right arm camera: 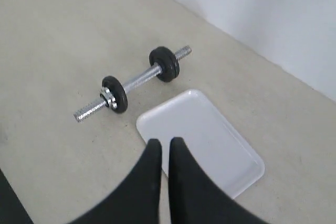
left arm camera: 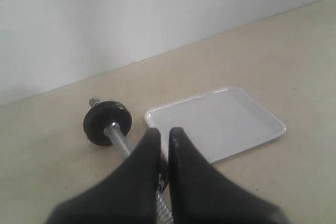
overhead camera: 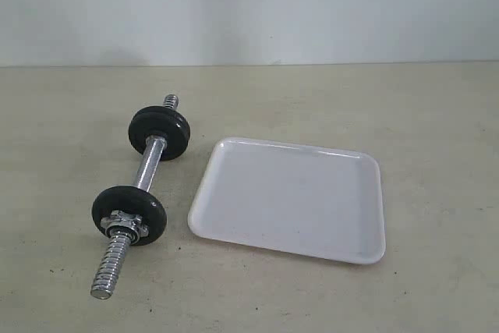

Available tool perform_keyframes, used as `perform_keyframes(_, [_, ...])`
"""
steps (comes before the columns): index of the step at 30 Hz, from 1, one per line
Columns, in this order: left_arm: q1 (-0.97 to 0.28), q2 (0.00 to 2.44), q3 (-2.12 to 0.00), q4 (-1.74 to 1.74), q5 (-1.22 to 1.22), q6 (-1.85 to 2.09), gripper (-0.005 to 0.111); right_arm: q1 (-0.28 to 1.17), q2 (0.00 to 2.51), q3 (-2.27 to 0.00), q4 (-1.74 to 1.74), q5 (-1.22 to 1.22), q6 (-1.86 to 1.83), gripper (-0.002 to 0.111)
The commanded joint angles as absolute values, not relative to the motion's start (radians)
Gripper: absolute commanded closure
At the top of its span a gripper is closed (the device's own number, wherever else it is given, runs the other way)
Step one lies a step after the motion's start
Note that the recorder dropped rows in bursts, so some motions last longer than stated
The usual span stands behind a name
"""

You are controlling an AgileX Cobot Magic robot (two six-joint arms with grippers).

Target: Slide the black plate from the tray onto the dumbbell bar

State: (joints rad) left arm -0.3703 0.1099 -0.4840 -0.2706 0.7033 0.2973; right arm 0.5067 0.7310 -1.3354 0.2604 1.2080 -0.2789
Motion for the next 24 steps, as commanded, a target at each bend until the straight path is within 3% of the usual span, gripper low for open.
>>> perform_keyframes(1, [-0.371, 0.0, -0.48, -0.179, 0.81, 0.181, 0.102, 0.509, 0.538, -1.336, 0.256, 1.221, -0.215, 0.108])
perform_keyframes(9, [-0.371, 0.0, -0.512, -0.078, 0.804, 0.133, 0.102, 0.509, 0.255, -1.336, 0.175, 1.221, -0.212, 0.108])
perform_keyframes(16, [-0.371, 0.0, -0.488, 0.009, 0.649, 0.131, 0.102, 0.509, 0.209, -1.293, -0.012, 1.221, -0.192, 0.108])
perform_keyframes(20, [-0.371, 0.0, -0.416, 0.021, 0.552, 0.131, 0.102, 0.509, 0.211, -1.156, -0.034, 1.218, -0.19, 0.108])
perform_keyframes(24, [-0.371, 0.0, -0.311, 0.072, 0.465, 0.131, 0.102, 0.509, 0.211, -0.95, -0.034, 0.952, -0.167, 0.108])
